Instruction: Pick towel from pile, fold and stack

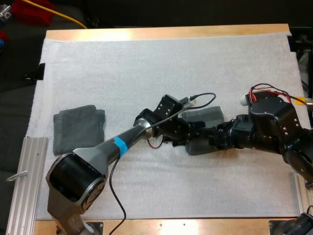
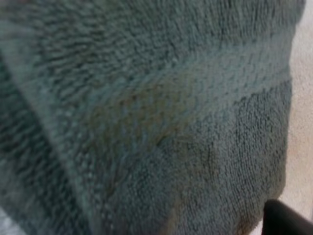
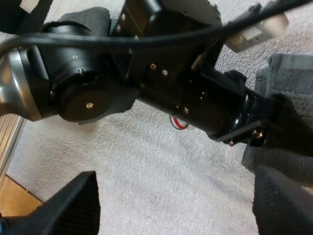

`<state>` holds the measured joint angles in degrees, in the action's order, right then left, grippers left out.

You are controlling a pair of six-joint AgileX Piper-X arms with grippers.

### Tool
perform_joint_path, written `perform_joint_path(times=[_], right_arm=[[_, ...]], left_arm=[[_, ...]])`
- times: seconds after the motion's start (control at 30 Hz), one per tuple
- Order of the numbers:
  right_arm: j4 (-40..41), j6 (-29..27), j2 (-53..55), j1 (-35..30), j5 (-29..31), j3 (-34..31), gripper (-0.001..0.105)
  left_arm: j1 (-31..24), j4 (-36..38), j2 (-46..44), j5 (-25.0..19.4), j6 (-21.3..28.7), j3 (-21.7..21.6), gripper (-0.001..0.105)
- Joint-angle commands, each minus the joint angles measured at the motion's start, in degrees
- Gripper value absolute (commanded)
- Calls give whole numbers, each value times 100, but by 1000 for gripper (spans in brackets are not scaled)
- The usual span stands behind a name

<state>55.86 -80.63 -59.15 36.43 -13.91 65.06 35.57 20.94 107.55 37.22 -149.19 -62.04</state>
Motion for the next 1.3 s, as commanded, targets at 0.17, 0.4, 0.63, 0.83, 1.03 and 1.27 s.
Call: perform_joint_path(times=[0.17,0.4,0.63,0.83,1.03,1.27], right_arm=[[7,-11,23,-21,-44,48,64],[7,-11,23,-21,-44,48,64],[7,-41,23,-21,-44,48,64],[7,-59,23,-21,-44,48,64],[7,-59,23,-21,-44,48,64],[7,-59,23,-21,-44,48,64]], left_arm=[[44,6,-2,-23,97,-41,20],[44,298,-81,-16,858,-48,0],[-132,1065,-702,-212,1818,-113,0],[-632,2443,-1727,-916,3180,-120,0],[-1223,3495,-2289,-1345,4073,-176,0],[-2254,4940,-2441,-2468,5575,-805,0]])
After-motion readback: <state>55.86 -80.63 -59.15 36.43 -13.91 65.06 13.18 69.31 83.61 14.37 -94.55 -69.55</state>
